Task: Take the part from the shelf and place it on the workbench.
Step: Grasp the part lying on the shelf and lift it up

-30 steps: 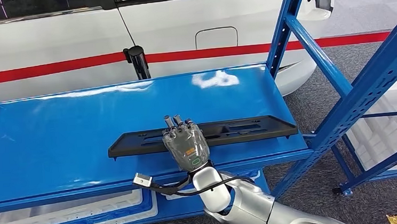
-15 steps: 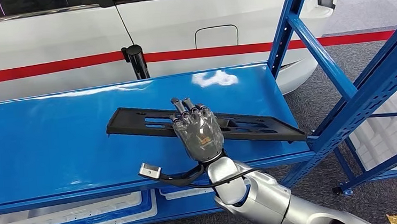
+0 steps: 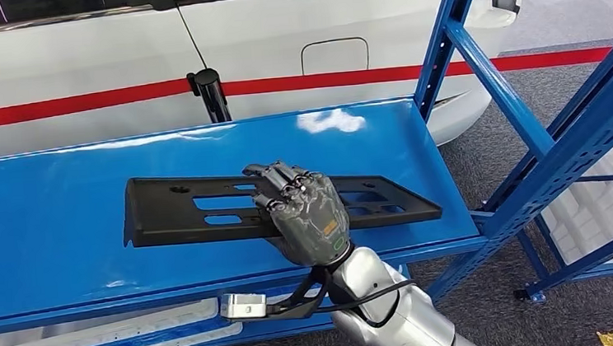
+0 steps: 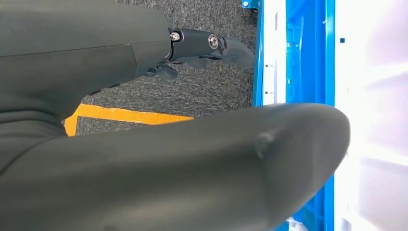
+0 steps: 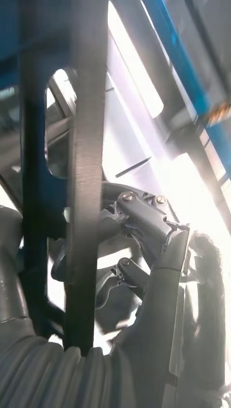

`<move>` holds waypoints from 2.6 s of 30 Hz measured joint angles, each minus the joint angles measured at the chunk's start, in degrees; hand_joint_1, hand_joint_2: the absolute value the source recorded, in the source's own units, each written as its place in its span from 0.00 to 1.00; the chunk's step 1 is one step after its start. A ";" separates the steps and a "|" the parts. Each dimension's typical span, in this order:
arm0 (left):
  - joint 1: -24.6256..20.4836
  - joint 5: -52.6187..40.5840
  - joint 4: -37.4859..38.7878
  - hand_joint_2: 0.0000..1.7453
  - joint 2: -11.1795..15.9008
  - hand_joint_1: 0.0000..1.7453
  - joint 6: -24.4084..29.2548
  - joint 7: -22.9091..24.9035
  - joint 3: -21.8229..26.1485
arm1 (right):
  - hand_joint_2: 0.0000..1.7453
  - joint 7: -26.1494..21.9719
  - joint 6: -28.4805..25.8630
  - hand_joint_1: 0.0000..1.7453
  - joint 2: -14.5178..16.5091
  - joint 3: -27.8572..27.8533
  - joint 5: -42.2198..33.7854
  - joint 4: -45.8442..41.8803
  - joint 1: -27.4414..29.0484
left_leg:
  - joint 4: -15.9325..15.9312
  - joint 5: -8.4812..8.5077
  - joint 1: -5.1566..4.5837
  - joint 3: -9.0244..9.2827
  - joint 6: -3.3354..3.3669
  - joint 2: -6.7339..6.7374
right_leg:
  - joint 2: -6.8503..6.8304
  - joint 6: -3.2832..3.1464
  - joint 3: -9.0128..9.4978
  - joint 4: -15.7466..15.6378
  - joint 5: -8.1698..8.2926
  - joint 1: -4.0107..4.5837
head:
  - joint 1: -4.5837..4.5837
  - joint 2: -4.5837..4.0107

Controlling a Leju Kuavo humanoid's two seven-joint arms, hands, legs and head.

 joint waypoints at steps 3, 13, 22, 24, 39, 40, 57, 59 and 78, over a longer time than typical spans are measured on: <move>0.05 0.17 0.00 0.00 0.02 0.00 0.05 -0.49 0.33 | 1.00 -8.60 0.26 1.00 1.43 -3.03 -14.87 -1.90 1.69 | 0.00 -0.03 0.00 0.00 -0.04 0.00 | 0.00 -0.02 0.00 0.00 -0.02 0.00 | 0.00 -0.01; 0.63 1.43 0.01 0.00 0.01 0.00 0.59 -2.57 1.90 | 1.00 -24.51 10.62 1.00 3.12 -8.05 -48.28 -7.61 2.92 | 0.00 -0.05 -0.02 0.01 -0.03 0.01 | 0.03 -0.02 0.01 -0.01 -0.02 -0.01 | 0.00 -0.01; 0.78 1.48 0.01 0.00 -0.04 0.00 0.66 -2.62 2.55 | 1.00 -25.95 12.93 1.00 3.78 -9.94 -52.66 -9.03 2.93 | 0.00 -0.05 -0.01 0.01 -0.03 0.01 | 0.03 -0.02 0.01 -0.01 -0.02 -0.01 | 0.00 -0.01; 0.78 1.48 0.01 0.00 -0.07 0.00 0.66 -2.62 2.57 | 1.00 -25.97 13.06 1.00 3.80 -10.01 -52.83 -9.11 2.93 | 0.00 -0.05 -0.01 0.01 -0.03 0.02 | 0.03 -0.02 0.01 0.00 -0.02 -0.01 | -0.01 -0.01; 0.81 0.36 0.01 1.00 -0.09 0.00 -0.89 -3.61 2.92 | 1.00 -28.35 19.90 1.00 4.64 -11.47 -63.85 -9.02 1.66 | 0.00 -0.05 -0.02 0.01 -0.02 0.01 | 0.03 -0.02 0.01 -0.01 -0.02 -0.01 | 0.00 -0.01; 0.81 0.42 0.01 1.00 -0.09 0.00 -0.75 -3.61 2.93 | 1.00 -28.34 20.07 1.00 4.67 -11.47 -63.81 -8.97 1.59 | 0.00 -0.05 -0.02 0.01 -0.02 0.01 | 0.03 -0.02 0.01 0.00 -0.02 -0.01 | 0.00 -0.01; 0.81 1.63 0.01 1.00 -0.09 0.00 -0.03 -3.68 3.03 | 1.00 -27.34 21.60 1.00 4.95 -11.42 -62.60 -8.68 0.83 | 0.00 -0.07 -0.02 0.01 -0.05 0.01 | 0.03 -0.01 0.01 -0.01 -0.03 -0.01 | 0.00 -0.01; 0.81 1.72 0.01 1.00 -0.06 0.00 -0.21 -3.85 3.03 | 1.00 -27.30 21.61 1.00 5.01 -11.42 -62.52 -8.68 0.78 | 0.25 -0.25 -0.08 -0.10 0.17 0.00 | 0.04 0.15 0.11 -0.14 0.01 -0.34 | -0.01 -0.01; 0.84 2.31 0.03 1.00 0.00 0.00 -2.26 -3.69 3.32 | 1.00 -27.17 21.84 1.00 5.44 -11.37 -62.43 -8.71 -0.10 | 1.81 -0.76 1.59 -0.07 -1.13 0.37 | 0.20 1.28 0.66 2.52 -2.06 -1.73 | 0.22 -0.01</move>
